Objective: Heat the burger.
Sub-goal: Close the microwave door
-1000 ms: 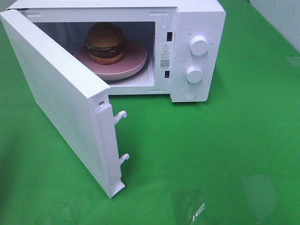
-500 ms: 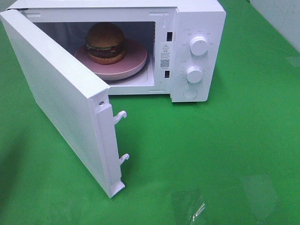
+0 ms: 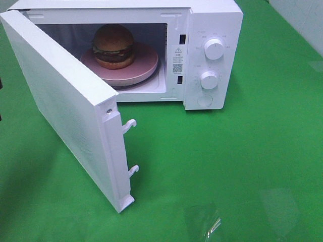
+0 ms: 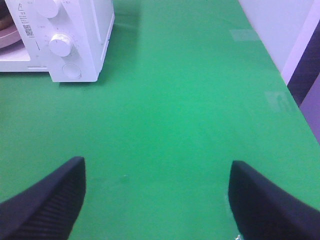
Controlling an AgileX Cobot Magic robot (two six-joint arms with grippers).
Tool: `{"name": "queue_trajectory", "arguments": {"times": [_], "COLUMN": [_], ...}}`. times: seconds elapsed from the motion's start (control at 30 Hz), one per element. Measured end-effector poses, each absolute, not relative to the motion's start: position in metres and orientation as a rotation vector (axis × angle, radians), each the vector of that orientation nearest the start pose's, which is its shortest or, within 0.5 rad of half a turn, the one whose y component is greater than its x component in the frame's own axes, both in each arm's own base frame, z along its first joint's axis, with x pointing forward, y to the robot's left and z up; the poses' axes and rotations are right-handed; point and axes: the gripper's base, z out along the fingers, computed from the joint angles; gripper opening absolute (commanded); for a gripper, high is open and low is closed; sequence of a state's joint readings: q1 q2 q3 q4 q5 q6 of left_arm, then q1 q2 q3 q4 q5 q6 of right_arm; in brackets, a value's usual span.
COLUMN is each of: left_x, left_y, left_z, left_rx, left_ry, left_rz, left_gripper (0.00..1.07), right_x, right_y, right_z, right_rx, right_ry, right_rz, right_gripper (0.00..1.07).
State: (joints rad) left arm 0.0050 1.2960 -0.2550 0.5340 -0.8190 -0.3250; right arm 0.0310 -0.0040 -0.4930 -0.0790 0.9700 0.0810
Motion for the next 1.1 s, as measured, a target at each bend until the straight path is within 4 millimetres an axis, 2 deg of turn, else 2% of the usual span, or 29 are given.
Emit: {"name": "queue_trajectory", "arguments": {"times": [0.1,0.37,0.6,0.83,1.1], "left_x": [0.214,0.216,0.226,0.235,0.238], "left_y": [-0.035,-0.037,-0.038,-0.064,-0.08], "left_z": [0.197,0.199,0.191,0.183,0.171], "left_rx": [0.347,0.376,0.379,0.474,0.463], "left_ry": [1.746,1.74,1.776,1.787,1.819], "left_rz": [-0.32,-0.323,-0.336,-0.391,-0.408], "left_gripper": [0.0,0.0,0.0,0.0,0.0], "right_x": [-0.001,-0.001,-0.001,-0.001,-0.001], "right_y": [-0.006,-0.006,-0.006,-0.006,-0.006], "right_z": [0.283,0.283,0.283,0.283,0.283], "right_rx": [0.048,0.048,0.048,0.049,0.049], "right_ry": [1.954,1.954,1.954,1.954,1.954], "right_rz": [-0.019,-0.019,-0.019,-0.02,-0.02], "right_gripper": [0.76,0.76,0.76,0.76,0.76]}}
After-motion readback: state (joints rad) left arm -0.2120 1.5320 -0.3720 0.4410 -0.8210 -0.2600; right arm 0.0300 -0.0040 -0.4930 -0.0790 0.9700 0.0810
